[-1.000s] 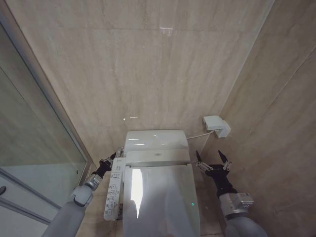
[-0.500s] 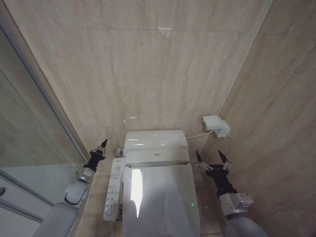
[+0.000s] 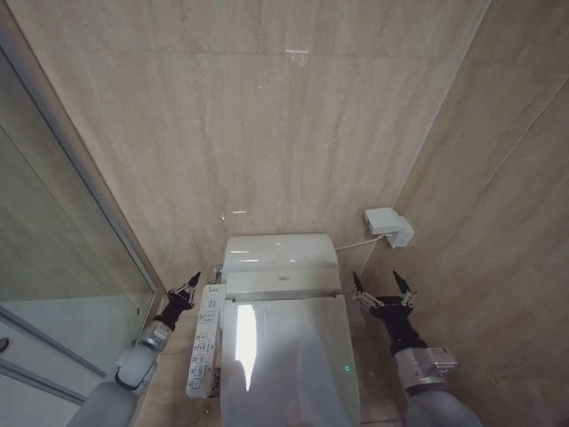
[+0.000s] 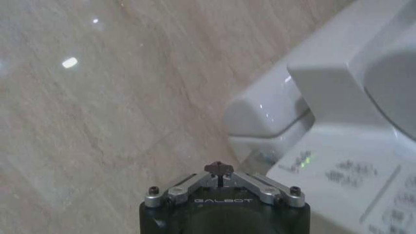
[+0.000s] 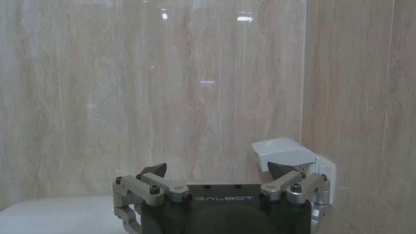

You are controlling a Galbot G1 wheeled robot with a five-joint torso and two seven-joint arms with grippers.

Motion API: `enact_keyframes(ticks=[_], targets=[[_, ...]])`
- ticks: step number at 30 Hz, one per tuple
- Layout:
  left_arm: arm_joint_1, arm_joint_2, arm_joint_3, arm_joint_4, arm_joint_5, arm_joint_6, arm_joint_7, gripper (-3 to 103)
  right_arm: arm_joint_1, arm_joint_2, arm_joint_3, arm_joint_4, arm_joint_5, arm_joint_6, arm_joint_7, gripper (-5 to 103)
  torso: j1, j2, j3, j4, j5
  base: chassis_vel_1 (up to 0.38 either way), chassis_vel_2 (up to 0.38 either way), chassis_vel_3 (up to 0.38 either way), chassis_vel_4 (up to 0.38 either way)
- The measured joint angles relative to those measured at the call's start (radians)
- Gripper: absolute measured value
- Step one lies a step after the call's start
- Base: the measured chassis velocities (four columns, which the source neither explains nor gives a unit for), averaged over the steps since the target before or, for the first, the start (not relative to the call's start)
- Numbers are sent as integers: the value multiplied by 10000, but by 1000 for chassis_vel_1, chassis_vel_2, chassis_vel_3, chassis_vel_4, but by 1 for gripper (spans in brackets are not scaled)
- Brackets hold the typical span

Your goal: Open the toilet lid, clean the toilet bowl with a toilet brush, close the toilet lid, and flush.

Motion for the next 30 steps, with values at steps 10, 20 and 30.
enact_keyframes(ticks=[10,20,30], targets=[[-308,212,127,616,215,-219,157,0,1,0,0,0,0,0,0,100,0,0,0,0,0,0,0,0,0],[-432,100,246,666,438,-253,188,0,0,0,0,0,0,0,0,100,0,0,0,1,-1,0,0,0,0],[-508,32,347,687,610,-259,219,0,0,0,0,0,0,0,0,100,0,0,0,0,0,0,0,0,0]])
